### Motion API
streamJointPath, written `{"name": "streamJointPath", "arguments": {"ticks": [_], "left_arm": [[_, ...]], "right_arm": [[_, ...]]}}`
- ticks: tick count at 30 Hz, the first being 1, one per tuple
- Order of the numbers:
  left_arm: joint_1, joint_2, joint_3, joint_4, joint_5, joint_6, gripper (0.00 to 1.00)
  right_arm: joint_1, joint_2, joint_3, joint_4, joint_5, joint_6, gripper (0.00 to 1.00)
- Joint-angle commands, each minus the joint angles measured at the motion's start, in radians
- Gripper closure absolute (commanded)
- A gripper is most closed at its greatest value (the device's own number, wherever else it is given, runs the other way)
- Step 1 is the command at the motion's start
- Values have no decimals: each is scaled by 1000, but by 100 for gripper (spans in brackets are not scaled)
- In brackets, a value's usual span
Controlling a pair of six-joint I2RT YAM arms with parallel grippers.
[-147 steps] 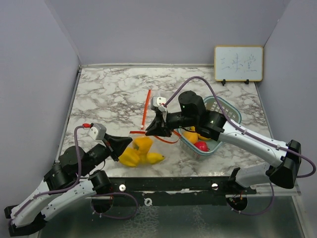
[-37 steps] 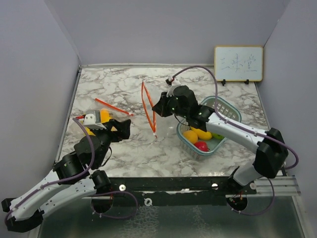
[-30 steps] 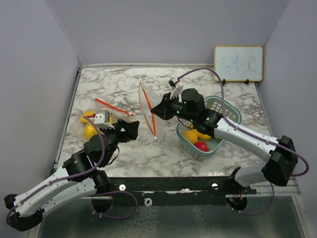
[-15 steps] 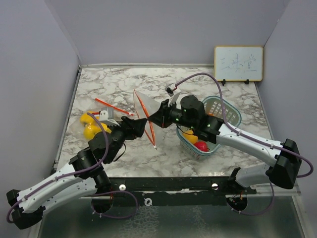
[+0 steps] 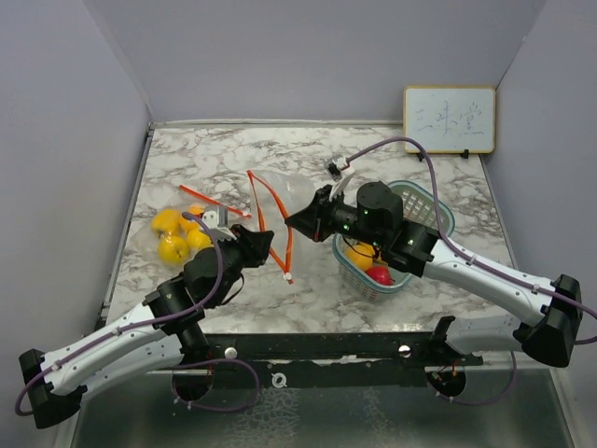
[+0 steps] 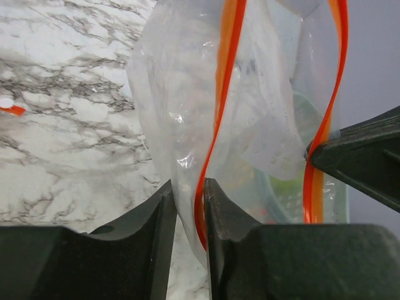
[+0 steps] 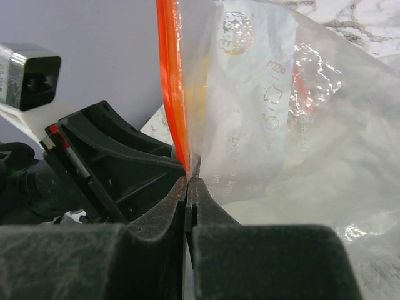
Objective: Place the food in the zip-top bag and seal the zipper
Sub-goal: Open the zipper of the food storage bag.
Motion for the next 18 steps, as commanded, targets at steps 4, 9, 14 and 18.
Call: {"name": "streamJointPath", "arguments": {"ticks": [4, 9, 14, 18], "left_arm": [[3, -18, 106, -167, -120, 46, 99], [2, -113, 223, -386, -223, 106, 100], [2, -175, 309, -553, -334, 124, 100], [4, -189, 292, -563, -354, 126, 100]], "right_arm": [[7, -64, 11, -208, 334, 25, 98], [6, -65, 20, -489, 729, 164, 98], [7, -32, 3, -608, 839, 252, 98], [7, 6, -8, -599, 800, 264, 98]]}}
